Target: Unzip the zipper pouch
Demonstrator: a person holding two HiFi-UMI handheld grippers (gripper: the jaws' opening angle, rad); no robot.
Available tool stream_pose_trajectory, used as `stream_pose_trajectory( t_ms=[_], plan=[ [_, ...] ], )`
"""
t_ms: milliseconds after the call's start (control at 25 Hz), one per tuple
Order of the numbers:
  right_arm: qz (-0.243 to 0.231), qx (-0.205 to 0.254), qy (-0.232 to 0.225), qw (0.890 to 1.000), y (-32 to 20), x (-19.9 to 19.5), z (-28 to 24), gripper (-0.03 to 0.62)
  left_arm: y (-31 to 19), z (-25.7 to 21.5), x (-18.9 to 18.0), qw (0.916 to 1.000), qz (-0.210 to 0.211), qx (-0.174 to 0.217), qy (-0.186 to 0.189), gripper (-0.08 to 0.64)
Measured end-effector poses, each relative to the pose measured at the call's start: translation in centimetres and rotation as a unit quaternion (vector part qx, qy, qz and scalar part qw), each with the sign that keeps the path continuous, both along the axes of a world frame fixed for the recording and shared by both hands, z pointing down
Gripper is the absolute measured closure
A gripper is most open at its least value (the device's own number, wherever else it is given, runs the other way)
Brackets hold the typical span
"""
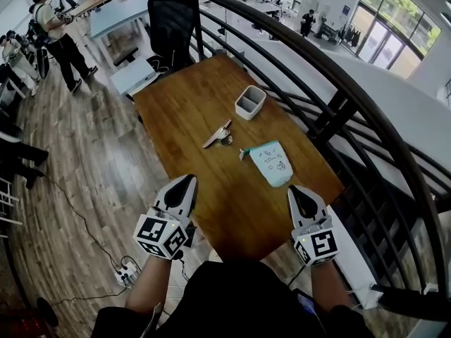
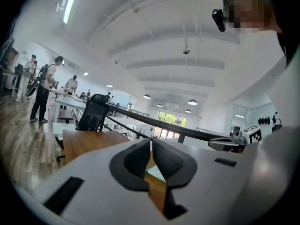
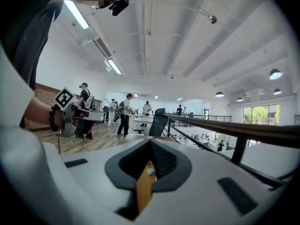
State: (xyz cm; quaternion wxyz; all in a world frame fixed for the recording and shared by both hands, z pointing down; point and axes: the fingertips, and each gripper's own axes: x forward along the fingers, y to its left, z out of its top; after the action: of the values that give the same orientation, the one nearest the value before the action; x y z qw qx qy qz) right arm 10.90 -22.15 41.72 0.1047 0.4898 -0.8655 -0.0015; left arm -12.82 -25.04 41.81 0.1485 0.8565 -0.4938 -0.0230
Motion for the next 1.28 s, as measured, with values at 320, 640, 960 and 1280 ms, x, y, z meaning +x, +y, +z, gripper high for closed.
stream_pose_trajectory(
  t_ms=[320, 640, 960, 1280],
  plan=[
    [0.023, 0.007, -0.030, 0.999, 1.0, 1.8, -0.8, 0.597, 1.4, -1.7, -0.6, 0.9986, -0.010, 0.048, -0.017, 0.545],
    [0.038, -0.008, -0.061, 0.997, 1.0, 2.1, -0.5, 0.600, 2.4, -1.5, -1.8, 0.9986, -0.019, 0.046, -0.017, 0.545],
    [0.027, -0.010, -0.065, 0.997, 1.8, 1.3, -0.3, 0.600, 3.0, -1.7, -2.0, 0.9984, -0.016, 0.051, -0.015, 0.545],
    [0.032, -0.013, -0.064, 0.997, 1.9, 1.6, -0.1, 0.598, 3.2, -1.0, -1.9, 0.9988, -0.018, 0.044, -0.009, 0.545]
  ],
)
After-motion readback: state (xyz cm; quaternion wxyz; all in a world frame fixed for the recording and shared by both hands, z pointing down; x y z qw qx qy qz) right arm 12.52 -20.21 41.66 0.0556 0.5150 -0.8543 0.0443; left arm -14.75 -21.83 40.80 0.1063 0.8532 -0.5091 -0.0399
